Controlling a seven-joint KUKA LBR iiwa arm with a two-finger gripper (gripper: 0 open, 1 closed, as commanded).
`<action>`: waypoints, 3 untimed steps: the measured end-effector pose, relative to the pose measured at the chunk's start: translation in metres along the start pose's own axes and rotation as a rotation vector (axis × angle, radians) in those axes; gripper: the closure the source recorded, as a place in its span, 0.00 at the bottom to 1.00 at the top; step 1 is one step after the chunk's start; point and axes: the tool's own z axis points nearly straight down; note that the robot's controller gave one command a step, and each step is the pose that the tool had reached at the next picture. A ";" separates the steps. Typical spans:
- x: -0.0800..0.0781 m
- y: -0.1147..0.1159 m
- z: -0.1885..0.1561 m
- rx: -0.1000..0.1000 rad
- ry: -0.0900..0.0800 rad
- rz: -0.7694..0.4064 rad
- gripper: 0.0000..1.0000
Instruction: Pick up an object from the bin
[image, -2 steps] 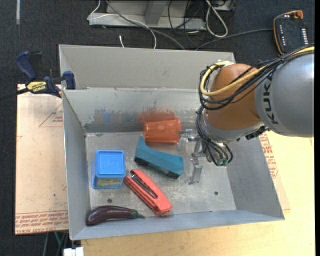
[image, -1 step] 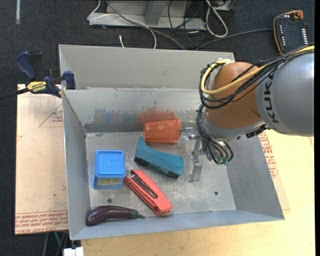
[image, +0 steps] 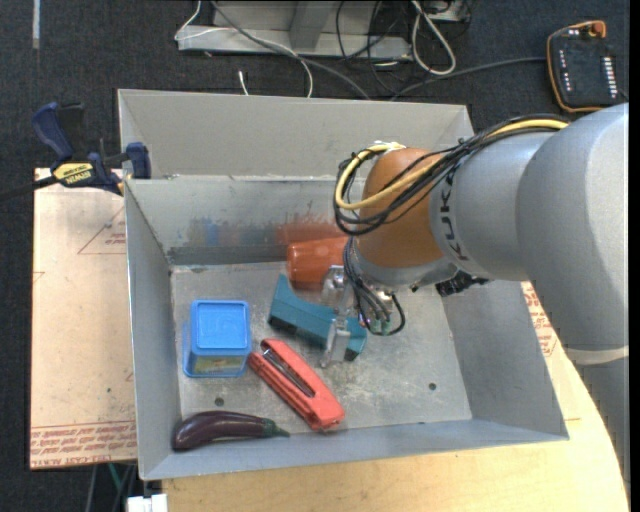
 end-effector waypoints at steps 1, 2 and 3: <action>0.009 0.006 -0.075 -0.004 -0.037 0.121 0.00; 0.021 0.019 -0.027 0.002 0.005 0.144 0.00; 0.015 0.025 0.000 -0.007 -0.036 0.252 0.00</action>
Offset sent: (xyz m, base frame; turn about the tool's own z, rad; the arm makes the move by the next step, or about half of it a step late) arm -0.0170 0.0209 0.0282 0.1474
